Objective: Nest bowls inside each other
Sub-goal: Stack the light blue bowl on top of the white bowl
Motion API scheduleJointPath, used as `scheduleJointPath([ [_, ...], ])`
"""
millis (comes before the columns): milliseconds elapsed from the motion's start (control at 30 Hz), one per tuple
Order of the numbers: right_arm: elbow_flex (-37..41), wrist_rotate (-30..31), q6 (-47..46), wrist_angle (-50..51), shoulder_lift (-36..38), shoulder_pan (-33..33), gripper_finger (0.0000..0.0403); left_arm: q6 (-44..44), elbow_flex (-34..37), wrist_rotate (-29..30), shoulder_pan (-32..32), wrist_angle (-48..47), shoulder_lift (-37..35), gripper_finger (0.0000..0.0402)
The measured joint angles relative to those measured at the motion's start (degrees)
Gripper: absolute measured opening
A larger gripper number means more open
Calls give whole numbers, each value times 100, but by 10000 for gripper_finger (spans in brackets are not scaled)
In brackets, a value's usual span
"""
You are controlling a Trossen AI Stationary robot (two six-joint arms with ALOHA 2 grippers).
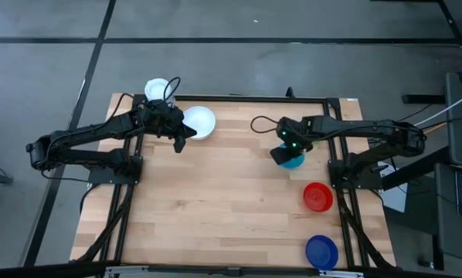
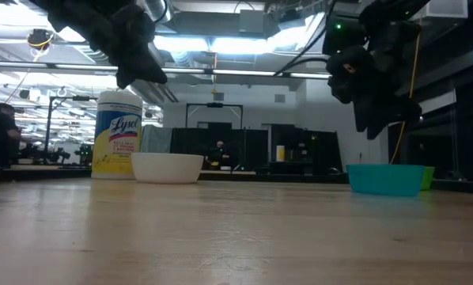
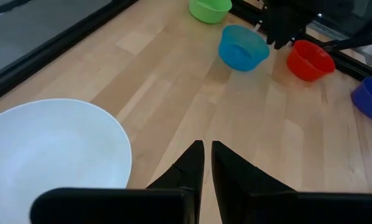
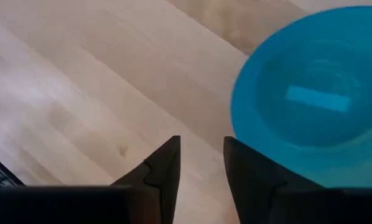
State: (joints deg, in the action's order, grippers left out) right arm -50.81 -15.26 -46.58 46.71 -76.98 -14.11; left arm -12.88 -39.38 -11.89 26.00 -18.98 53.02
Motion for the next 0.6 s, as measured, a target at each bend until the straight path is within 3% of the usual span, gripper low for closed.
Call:
scheduleJointPath([
  [400, 0, 26, -269, -532, -786, 214, 147, 83, 0, -91, 0, -9, 1, 29],
  [600, 0, 110, -269, -819, -1010, 212, 138, 83, 0, -134, 0, -10, 1, 29],
])
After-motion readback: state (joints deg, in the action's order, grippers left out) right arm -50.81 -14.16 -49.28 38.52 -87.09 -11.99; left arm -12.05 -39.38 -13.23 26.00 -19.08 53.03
